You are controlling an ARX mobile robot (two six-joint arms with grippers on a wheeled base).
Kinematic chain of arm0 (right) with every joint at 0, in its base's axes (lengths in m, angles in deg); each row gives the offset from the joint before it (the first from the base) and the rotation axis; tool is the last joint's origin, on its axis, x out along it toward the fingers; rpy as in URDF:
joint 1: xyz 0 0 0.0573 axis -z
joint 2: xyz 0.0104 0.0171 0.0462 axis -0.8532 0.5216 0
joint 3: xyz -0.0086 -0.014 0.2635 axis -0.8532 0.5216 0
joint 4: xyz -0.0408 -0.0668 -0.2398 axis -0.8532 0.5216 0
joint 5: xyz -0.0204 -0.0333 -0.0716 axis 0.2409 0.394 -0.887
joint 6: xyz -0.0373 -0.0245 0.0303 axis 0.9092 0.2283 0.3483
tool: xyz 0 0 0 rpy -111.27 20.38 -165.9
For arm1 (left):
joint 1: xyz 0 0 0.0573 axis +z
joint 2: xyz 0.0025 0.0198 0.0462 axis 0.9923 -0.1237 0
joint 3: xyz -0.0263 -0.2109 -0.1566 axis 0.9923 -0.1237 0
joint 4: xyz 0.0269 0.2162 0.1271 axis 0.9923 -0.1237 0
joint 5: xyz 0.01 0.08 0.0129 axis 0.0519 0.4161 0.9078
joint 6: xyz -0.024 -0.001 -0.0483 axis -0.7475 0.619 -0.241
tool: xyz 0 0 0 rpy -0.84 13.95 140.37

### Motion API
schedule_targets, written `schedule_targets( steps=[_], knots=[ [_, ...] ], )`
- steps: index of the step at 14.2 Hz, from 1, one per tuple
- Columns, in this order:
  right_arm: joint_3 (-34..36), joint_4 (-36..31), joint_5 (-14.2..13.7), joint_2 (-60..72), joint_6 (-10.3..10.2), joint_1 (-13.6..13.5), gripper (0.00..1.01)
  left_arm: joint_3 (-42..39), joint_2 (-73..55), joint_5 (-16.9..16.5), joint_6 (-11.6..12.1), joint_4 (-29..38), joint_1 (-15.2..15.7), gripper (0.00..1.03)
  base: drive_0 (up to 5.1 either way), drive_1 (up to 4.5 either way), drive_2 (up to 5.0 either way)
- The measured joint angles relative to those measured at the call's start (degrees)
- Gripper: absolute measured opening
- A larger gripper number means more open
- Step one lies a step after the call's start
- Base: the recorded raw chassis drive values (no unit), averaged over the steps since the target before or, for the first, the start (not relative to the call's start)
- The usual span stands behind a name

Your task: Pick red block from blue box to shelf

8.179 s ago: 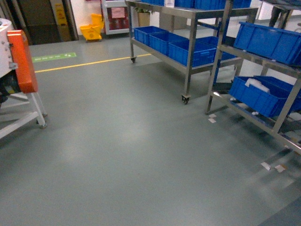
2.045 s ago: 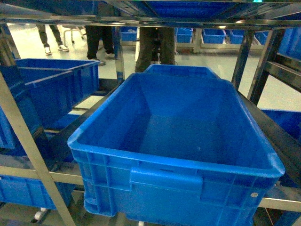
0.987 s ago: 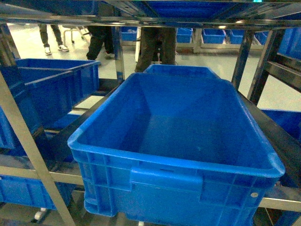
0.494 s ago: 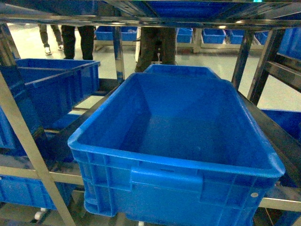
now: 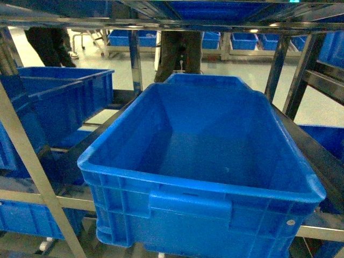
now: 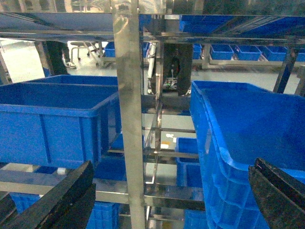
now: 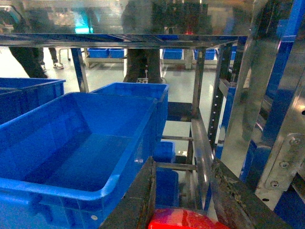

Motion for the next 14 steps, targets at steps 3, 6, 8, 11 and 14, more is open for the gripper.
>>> schedule_targets(
  steps=[3, 6, 8, 11, 14],
  knots=[
    [0.0, 0.02, 0.0, -0.02, 0.0, 0.0, 0.28, 0.0, 0.0, 0.02, 0.0, 0.0, 0.0, 0.98, 0.0, 0.0, 0.0],
    [0.0, 0.02, 0.0, 0.0, 0.0, 0.0, 0.28, 0.0, 0.0, 0.02, 0.0, 0.0, 0.0, 0.98, 0.0, 0.0, 0.0],
    [0.0, 0.02, 0.0, 0.0, 0.0, 0.0, 0.28, 0.0, 0.0, 0.02, 0.0, 0.0, 0.0, 0.98, 0.0, 0.0, 0.0],
    [0.0, 0.02, 0.0, 0.0, 0.0, 0.0, 0.28, 0.0, 0.0, 0.02, 0.0, 0.0, 0.0, 0.98, 0.0, 0.0, 0.0],
    [0.0, 0.02, 0.0, 0.0, 0.0, 0.0, 0.28, 0.0, 0.0, 0.02, 0.0, 0.0, 0.0, 0.98, 0.0, 0.0, 0.0]
  ],
)
